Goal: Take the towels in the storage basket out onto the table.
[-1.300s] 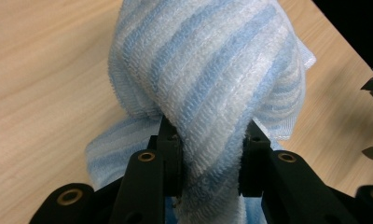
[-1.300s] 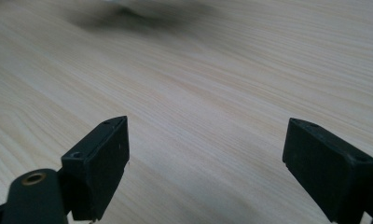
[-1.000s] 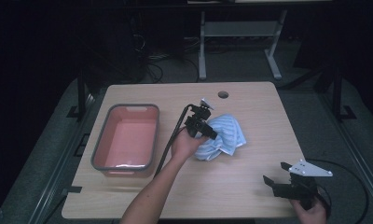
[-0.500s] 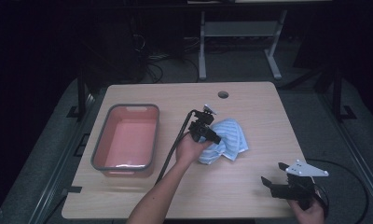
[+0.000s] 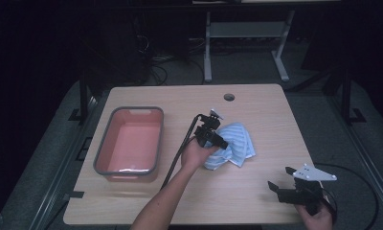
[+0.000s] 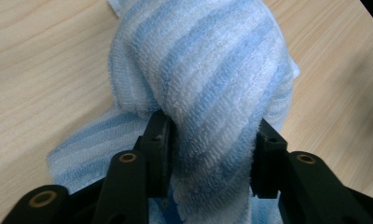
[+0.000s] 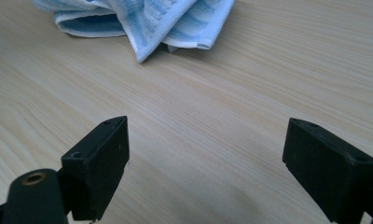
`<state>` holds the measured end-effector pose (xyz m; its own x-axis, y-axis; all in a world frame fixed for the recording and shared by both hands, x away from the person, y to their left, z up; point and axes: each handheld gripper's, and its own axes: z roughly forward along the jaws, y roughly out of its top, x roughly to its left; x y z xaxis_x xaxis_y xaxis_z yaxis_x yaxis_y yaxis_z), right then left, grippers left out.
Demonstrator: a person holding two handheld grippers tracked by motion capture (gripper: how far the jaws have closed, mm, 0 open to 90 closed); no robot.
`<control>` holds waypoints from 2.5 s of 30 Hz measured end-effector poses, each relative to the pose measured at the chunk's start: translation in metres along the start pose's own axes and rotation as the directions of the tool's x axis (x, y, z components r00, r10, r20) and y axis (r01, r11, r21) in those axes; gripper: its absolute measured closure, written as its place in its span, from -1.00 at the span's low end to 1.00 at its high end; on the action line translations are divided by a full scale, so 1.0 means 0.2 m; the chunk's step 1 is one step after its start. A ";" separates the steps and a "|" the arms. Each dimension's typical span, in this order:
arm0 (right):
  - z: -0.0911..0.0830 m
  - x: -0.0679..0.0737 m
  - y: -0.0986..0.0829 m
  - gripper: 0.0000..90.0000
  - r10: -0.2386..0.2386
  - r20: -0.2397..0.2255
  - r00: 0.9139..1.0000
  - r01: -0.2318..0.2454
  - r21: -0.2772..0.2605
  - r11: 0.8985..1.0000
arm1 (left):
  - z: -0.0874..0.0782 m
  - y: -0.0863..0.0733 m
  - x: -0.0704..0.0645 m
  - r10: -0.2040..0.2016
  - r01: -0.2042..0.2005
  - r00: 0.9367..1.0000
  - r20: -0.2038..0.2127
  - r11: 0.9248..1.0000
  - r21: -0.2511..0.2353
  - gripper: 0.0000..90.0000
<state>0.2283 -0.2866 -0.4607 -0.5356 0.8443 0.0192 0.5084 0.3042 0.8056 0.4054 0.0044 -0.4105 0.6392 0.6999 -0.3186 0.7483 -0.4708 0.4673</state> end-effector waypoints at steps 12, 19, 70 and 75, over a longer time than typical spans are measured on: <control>0.00 0.01 0.00 -0.69 -0.008 -0.001 1.000 0.008 -0.001 1.000 | -0.02 -0.01 0.00 0.002 -0.002 1.000 0.009 1.000 -0.013 0.11; 0.00 0.01 0.00 -0.69 -0.008 0.000 1.000 0.008 -0.003 1.000 | -0.05 -0.01 0.00 -0.005 0.005 1.000 0.005 1.000 -0.023 0.06; 0.00 -0.01 0.00 -0.69 -0.006 0.015 1.000 0.006 -0.001 1.000 | -0.32 -0.13 0.02 0.056 -0.055 0.998 0.000 0.993 -0.107 -0.29; 0.00 -0.01 0.00 -0.69 0.000 0.016 1.000 0.000 0.003 1.000 | -0.35 -0.16 0.03 0.063 -0.063 0.998 0.000 0.992 -0.112 -0.29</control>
<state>0.2293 -0.2880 -0.4600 -0.5247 0.8512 0.0092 0.5102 0.3059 0.8038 0.3726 0.0608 -0.3697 0.6854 0.6687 -0.2881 0.6819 -0.4508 0.5760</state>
